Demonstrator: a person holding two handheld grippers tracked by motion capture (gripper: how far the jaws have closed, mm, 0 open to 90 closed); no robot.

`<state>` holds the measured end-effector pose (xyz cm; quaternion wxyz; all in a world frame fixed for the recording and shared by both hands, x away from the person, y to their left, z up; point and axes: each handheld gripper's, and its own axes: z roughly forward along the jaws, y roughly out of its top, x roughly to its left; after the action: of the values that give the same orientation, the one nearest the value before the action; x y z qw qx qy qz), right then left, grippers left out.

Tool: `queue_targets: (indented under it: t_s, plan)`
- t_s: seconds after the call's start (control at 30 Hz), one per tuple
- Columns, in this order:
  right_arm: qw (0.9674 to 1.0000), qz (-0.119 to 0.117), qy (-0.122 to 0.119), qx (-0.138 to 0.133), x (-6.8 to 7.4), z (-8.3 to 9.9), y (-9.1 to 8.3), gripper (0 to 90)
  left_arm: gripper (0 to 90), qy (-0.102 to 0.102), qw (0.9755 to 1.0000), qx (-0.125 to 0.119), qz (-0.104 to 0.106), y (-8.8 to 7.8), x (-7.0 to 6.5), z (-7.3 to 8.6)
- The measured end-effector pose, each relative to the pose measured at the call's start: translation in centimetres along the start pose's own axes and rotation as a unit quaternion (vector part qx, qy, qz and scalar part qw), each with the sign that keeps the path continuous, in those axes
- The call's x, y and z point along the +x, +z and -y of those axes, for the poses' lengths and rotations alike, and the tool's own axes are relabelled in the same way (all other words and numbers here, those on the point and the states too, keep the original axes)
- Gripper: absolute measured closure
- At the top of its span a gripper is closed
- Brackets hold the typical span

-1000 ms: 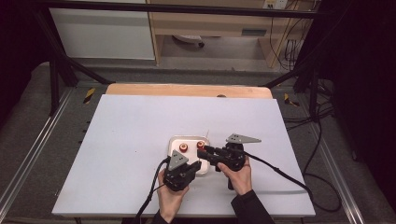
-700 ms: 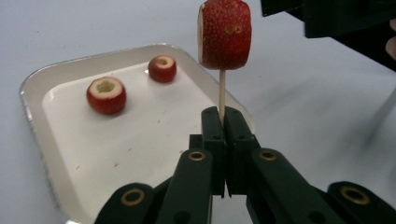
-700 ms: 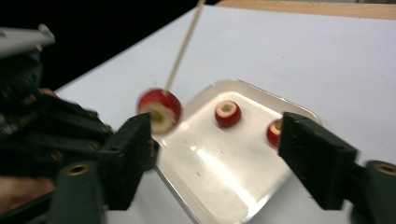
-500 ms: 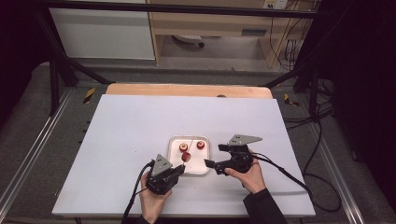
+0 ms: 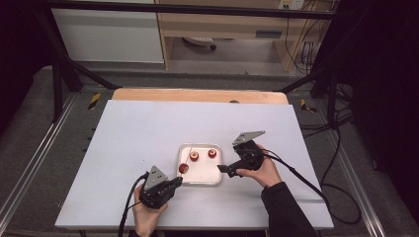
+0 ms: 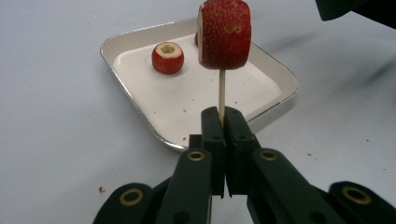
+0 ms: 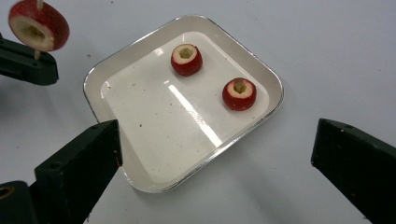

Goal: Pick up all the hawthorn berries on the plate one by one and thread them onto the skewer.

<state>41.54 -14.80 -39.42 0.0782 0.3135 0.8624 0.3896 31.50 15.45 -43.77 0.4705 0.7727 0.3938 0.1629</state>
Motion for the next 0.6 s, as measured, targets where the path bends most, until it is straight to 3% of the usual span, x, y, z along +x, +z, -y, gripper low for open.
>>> queue_targets:
  t_s: [0.1, 0.2, 0.6]
  plan:
    - [0.9997, 0.005, -0.013, 0.021, -0.1, -0.5, 0.7, 2.6, 88.2, 0.01, 0.9999, -0.001, 0.006, 0.0, 0.5, 0.2]
    - [0.9991, 0.004, -0.022, 0.036, -0.3, -0.9, 1.4, 2.9, 88.2, 0.002, 1.0, 0.0, 0.008, -0.1, 0.6, 0.3]
    - [0.9972, 0.007, -0.023, 0.071, -1.1, -2.7, 3.2, 6.3, 88.1, -0.003, 0.9999, 0.004, 0.013, -0.3, 0.9, 0.5]
